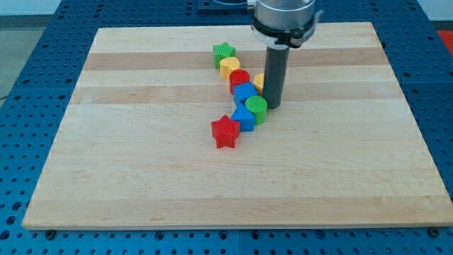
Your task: Insert the green circle in between the blue blocks
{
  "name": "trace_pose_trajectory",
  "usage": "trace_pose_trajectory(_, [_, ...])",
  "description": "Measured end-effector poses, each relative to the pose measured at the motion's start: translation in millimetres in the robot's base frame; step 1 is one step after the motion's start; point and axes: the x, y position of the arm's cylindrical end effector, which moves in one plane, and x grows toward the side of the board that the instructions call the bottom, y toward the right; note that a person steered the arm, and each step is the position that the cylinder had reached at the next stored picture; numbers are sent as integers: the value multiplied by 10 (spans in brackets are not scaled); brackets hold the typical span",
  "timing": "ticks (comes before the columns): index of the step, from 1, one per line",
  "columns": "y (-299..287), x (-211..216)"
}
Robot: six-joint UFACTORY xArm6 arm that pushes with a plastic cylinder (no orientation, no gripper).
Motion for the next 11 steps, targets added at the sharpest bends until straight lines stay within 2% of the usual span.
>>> trace_pose_trajectory(2, [40, 0])
trace_pose_trajectory(3, [357, 87])
trace_pose_trajectory(8, [-190, 167])
trace_pose_trajectory(10, [-172, 167])
trace_pose_trajectory(11, [-145, -31])
